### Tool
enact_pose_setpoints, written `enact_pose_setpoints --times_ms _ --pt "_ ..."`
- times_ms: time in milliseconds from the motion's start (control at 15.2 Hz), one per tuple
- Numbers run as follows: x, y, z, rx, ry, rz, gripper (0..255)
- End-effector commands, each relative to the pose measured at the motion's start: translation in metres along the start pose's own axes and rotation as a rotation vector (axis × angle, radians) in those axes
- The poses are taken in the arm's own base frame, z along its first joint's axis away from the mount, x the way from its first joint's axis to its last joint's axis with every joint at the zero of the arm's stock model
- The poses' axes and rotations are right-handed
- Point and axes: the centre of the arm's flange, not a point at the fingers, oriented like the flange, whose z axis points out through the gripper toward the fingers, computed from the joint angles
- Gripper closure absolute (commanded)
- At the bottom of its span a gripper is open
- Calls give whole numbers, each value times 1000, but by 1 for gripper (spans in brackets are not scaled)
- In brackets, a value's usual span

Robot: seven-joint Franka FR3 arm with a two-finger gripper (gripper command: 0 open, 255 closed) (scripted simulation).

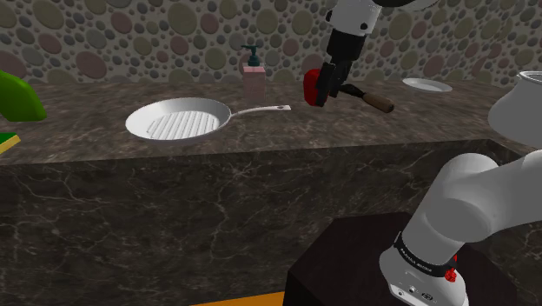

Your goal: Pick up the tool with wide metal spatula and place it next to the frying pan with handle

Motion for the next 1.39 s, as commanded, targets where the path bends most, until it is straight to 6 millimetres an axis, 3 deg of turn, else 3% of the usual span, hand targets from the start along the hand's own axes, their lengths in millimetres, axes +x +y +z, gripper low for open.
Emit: enact_pose_setpoints --times_ms 0,660,1320 --pt "0 0 0 0 0 0 0" --pt "38 122 17 -37 -47 226 0" --pt "48 250 31 -75 -93 451 0"
